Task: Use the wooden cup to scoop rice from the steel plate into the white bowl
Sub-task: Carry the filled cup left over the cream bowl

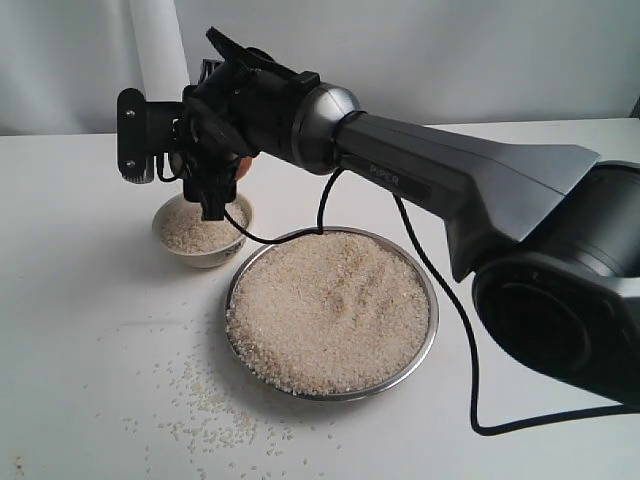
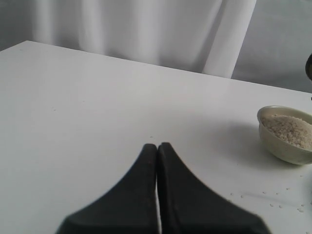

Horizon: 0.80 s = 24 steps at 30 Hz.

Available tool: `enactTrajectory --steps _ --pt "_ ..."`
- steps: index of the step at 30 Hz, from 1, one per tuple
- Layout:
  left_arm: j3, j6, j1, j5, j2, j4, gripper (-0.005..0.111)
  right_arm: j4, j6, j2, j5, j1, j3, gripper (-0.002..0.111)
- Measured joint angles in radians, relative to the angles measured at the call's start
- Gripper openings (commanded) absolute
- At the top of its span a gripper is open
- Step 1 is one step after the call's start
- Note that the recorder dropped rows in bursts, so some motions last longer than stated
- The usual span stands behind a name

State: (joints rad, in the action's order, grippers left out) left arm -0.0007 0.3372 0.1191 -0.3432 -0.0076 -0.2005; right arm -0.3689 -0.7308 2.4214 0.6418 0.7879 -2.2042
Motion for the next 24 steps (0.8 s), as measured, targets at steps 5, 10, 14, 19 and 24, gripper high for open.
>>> enactTrajectory --steps 5,10,14,19,24 --pt "0.000 0.000 0.000 0.000 0.000 0.000 0.000 -0.032 0.000 0.000 -0.050 0.000 0.000 0.000" --pt "0.000 0.000 0.000 0.000 0.000 0.000 0.000 -0.100 -0.002 0.000 -0.059 0.000 0.000 0.000" --pt "0.000 0.000 0.000 0.000 0.000 0.000 0.000 -0.120 -0.002 0.006 -0.078 0.000 0.000 0.000" --pt "0.000 0.000 0.000 0.000 0.000 0.000 0.000 -0.160 -0.031 0.024 -0.085 0.006 0.000 0.000" --pt "0.000 0.000 0.000 0.000 0.000 0.000 0.000 -0.192 -0.072 0.050 -0.085 0.017 0.000 0.000"
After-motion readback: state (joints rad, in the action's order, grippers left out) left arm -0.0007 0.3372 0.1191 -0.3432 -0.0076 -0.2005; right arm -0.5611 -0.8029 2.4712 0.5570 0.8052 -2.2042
